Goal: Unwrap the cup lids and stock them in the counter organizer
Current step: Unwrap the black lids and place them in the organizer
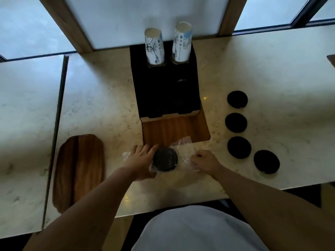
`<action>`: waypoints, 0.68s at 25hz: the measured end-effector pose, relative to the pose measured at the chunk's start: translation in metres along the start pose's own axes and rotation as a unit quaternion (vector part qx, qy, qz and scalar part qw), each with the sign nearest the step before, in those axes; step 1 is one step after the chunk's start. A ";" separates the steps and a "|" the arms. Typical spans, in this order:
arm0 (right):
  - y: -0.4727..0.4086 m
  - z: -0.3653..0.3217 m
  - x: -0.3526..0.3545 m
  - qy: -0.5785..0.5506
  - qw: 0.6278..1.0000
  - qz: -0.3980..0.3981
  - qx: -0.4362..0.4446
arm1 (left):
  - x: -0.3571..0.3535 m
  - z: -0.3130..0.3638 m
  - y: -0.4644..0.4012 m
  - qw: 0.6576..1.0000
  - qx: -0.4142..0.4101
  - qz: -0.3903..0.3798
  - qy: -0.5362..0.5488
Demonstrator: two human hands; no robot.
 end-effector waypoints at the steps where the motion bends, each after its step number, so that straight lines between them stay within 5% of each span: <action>1: -0.001 0.000 0.000 -0.008 1.000 -0.003 0.003 | 0.000 0.000 0.000 1.000 0.003 -0.007 0.004; 6: -0.005 -0.019 0.010 -0.004 0.996 0.045 0.070 | 0.015 0.016 -0.010 0.998 0.017 0.035 0.059; 11: 0.001 -0.055 0.006 0.132 0.962 0.099 0.216 | 0.025 0.049 -0.020 0.993 0.033 0.085 0.070; 17: 0.005 -0.050 -0.012 0.219 0.951 0.101 0.194 | 0.013 0.069 -0.023 0.995 0.049 0.061 0.054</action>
Point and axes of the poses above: each hand's wrist, its own y-axis away from the middle knuckle, its own x-axis out of the back of the hand, z = x × y, the point moved 7 cm from there along -y, towards the middle knuckle, and after that the axes turned 13 degrees about -y, right-handed, at the moved point
